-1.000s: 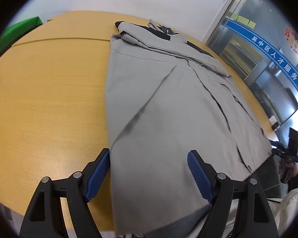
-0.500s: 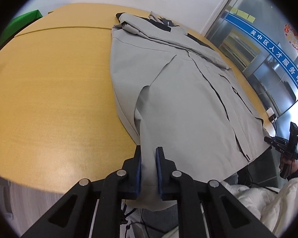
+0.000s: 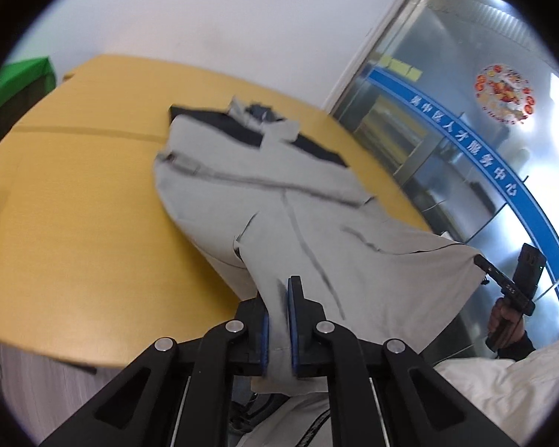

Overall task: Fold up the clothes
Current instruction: 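Grasp the jacket hem with both tools, then lift the hem with both tools, fold it toward the collar, release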

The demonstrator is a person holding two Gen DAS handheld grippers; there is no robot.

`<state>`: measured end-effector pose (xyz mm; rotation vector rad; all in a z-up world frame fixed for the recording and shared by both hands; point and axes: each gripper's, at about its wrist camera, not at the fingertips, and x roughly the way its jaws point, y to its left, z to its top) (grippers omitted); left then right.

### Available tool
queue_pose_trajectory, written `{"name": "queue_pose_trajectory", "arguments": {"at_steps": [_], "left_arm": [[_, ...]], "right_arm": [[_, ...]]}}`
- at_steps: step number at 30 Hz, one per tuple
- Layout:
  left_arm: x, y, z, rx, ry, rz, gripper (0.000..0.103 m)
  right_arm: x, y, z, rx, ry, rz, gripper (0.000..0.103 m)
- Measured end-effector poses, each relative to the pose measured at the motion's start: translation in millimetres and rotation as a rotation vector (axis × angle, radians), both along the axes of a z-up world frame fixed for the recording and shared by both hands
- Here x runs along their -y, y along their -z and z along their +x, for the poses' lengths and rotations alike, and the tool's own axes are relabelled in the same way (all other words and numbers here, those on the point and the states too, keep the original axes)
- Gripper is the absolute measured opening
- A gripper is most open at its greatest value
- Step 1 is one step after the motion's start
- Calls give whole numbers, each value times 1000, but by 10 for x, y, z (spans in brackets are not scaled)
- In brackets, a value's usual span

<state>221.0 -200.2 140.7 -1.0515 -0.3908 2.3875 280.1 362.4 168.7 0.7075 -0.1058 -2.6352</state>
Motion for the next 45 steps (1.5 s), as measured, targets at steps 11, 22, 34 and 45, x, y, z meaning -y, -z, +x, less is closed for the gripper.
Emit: {"name": "queue_pose_trajectory", "arguments": {"at_steps": [11, 22, 34, 45], "left_arm": [[82, -822, -1010, -147, -15, 91, 7], [216, -803, -2885, -126, -117, 95, 7], [251, 128, -4533, 36, -181, 7, 7], [325, 742, -5021, 136, -182, 20, 8]], "right_arm": [[33, -909, -954, -275, -30, 1, 5], [-368, -864, -2786, -270, 53, -26, 5], [-513, -45, -4879, -62, 101, -6, 5], [-654, 1006, -5690, 201, 144, 4, 6]]}}
